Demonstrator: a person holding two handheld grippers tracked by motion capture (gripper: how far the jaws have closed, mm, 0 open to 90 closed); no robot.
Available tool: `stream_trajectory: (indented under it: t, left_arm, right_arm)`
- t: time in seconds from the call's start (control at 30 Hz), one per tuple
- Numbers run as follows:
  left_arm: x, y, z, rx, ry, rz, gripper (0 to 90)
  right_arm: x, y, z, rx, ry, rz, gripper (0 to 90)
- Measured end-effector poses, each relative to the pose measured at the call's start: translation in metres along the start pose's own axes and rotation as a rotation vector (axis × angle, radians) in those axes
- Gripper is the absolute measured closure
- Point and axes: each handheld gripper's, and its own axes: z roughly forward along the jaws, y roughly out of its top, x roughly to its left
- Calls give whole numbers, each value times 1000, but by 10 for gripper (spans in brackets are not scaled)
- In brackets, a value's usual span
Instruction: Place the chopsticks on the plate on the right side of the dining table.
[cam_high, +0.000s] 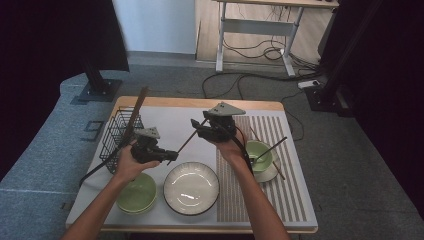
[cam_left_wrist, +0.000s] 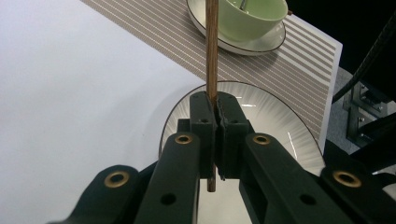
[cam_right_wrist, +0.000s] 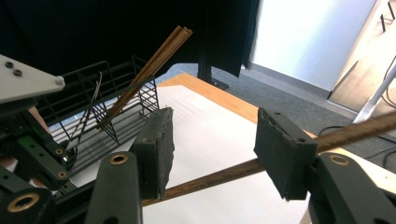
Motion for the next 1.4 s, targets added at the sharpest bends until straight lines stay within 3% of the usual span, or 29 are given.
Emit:
stream_trajectory:
  t: [0.4,0.8,1.13,1.4]
  left_arm:
    - [-1,-1,-6,38,-21,27,869]
    - [-2,-3,-3,66,-16,45,869]
    - [-3,-4,-3,80,-12,50,869]
    - [-3,-5,-6,97,-15,57,869]
  right_arm:
    - [-5,-1,-1,19,-23,-20,470]
    - [-12,-9,1,75,-20,-53,476]
    - [-21,-15,-1,117,3,-67,485]
    - [-22,-21,-1,180,30,-127,467]
